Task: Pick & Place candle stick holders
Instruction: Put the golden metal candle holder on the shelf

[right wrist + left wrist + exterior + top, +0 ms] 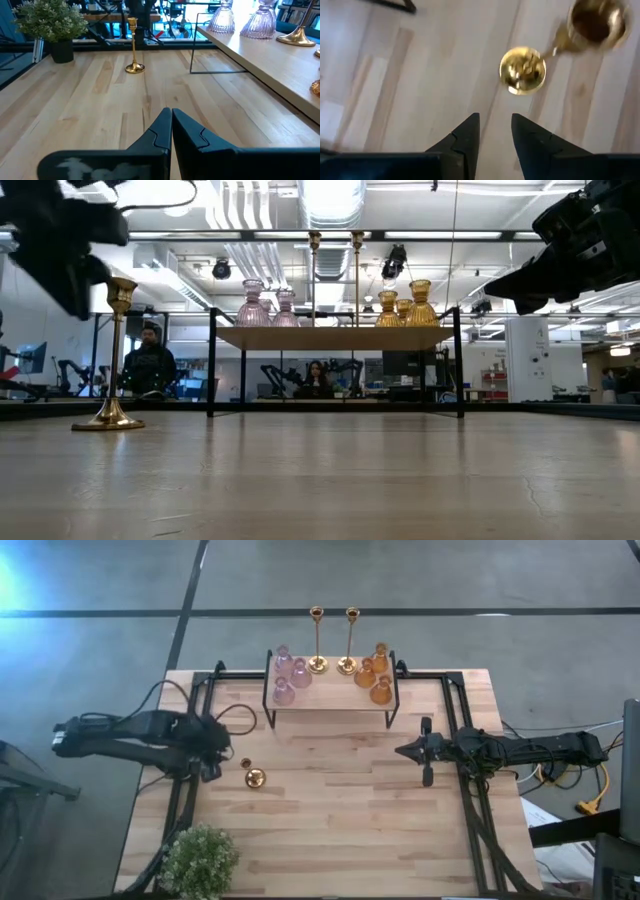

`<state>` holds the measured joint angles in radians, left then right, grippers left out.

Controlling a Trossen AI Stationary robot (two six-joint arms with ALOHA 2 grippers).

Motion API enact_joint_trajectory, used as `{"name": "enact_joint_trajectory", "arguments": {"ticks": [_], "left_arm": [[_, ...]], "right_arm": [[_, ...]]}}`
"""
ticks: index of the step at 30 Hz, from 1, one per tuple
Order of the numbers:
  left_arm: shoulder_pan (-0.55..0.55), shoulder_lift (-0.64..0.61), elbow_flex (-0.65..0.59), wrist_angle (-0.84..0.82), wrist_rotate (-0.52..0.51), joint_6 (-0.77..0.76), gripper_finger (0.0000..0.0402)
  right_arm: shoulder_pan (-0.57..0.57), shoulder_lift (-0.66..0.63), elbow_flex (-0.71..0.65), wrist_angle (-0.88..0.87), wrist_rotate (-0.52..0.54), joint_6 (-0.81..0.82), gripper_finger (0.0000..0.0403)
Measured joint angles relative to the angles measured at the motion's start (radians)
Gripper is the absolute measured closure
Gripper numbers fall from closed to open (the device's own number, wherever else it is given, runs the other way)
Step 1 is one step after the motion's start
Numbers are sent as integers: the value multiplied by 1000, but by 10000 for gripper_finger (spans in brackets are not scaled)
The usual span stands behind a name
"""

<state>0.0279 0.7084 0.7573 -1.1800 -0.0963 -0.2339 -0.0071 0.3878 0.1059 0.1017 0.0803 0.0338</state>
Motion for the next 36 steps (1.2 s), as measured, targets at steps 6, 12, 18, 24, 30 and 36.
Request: {"name": "enact_joint_trajectory", "arguments": {"ticks": [6, 12, 18, 24, 30, 36], "left_arm": [[-47, -13, -74, -16, 33, 46, 285], [-82, 20, -97, 24, 60, 93, 285], [-96, 91, -73, 80, 66, -48, 285], [-171, 109, -74, 202, -51, -244, 285], [-304, 107, -77, 196, -161, -393, 285], [-438, 112, -136, 210, -248, -559, 285]], "right_arm": [[0, 0, 0, 0, 0, 0, 394], [0, 0, 0, 0, 0, 0, 394], [0, 0, 0, 0, 0, 0, 394], [0, 0, 0, 0, -1, 0, 394], [0, 0, 0, 0, -1, 0, 394], [0, 0, 0, 0, -1, 0, 394]]}}
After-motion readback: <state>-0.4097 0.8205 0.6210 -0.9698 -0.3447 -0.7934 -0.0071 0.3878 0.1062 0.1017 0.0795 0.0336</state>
